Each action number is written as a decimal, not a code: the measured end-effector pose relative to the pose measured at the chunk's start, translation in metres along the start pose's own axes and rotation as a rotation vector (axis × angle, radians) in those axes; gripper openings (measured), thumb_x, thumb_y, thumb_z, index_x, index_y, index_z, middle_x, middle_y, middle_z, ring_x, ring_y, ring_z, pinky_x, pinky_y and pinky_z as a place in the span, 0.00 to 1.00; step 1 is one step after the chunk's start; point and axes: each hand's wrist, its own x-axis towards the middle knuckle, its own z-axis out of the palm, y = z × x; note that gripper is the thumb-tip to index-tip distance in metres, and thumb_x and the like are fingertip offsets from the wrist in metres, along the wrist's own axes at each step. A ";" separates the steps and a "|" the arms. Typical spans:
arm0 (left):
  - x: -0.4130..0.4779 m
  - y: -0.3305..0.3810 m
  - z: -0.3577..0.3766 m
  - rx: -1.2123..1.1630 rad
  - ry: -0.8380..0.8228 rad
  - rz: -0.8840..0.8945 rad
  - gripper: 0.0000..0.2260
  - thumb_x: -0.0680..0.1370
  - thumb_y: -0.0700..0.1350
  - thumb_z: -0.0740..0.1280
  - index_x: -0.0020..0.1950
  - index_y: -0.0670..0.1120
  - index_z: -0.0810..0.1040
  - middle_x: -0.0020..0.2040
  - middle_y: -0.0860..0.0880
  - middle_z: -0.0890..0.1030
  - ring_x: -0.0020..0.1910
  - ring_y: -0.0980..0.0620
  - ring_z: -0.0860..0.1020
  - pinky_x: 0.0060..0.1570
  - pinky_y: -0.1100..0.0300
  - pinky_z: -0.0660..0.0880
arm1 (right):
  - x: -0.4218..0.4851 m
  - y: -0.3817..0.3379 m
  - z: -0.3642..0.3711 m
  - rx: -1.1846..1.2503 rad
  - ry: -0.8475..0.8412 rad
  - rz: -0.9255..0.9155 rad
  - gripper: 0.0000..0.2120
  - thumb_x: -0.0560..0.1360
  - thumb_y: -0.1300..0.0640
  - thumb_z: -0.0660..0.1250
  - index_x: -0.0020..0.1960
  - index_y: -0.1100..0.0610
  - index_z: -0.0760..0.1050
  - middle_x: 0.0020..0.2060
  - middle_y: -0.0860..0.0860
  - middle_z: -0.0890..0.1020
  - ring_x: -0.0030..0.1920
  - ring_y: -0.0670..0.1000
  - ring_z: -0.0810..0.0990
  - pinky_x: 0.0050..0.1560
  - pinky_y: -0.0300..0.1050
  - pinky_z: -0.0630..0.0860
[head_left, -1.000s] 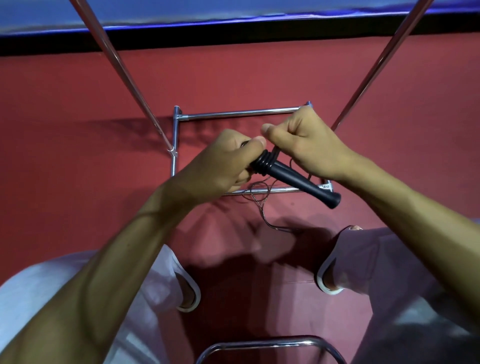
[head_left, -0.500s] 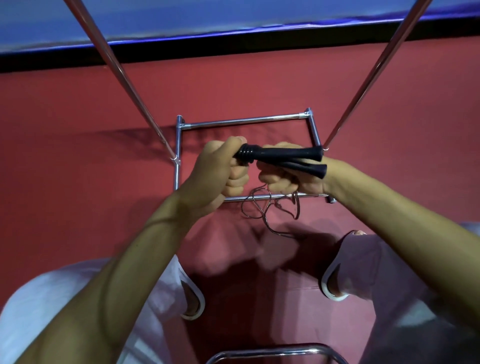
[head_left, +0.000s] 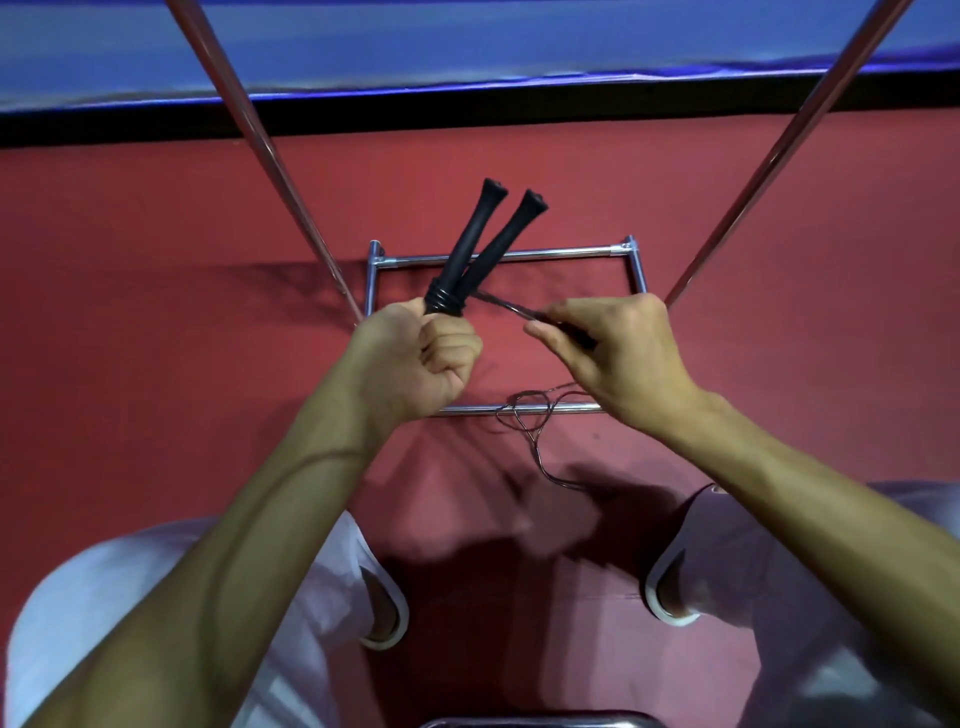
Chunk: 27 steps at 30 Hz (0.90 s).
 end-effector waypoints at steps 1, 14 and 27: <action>0.000 0.001 0.000 -0.031 0.015 -0.003 0.18 0.85 0.43 0.49 0.35 0.50 0.59 0.22 0.53 0.56 0.17 0.56 0.56 0.17 0.64 0.49 | 0.000 -0.001 0.001 -0.030 -0.042 0.003 0.16 0.82 0.49 0.66 0.43 0.59 0.81 0.27 0.51 0.77 0.28 0.56 0.74 0.32 0.50 0.73; 0.000 0.002 -0.003 -0.153 0.136 -0.012 0.24 0.87 0.48 0.48 0.31 0.48 0.61 0.22 0.53 0.56 0.17 0.56 0.55 0.19 0.66 0.48 | 0.009 -0.011 0.000 0.342 -0.268 0.402 0.10 0.75 0.57 0.76 0.50 0.55 0.75 0.27 0.47 0.74 0.27 0.48 0.69 0.32 0.44 0.72; 0.008 -0.011 -0.004 -0.048 0.183 0.163 0.27 0.87 0.50 0.51 0.27 0.48 0.60 0.21 0.54 0.56 0.16 0.57 0.55 0.16 0.66 0.51 | 0.019 -0.031 -0.017 1.209 -0.650 1.060 0.14 0.85 0.54 0.59 0.45 0.59 0.74 0.24 0.48 0.67 0.24 0.48 0.70 0.26 0.37 0.68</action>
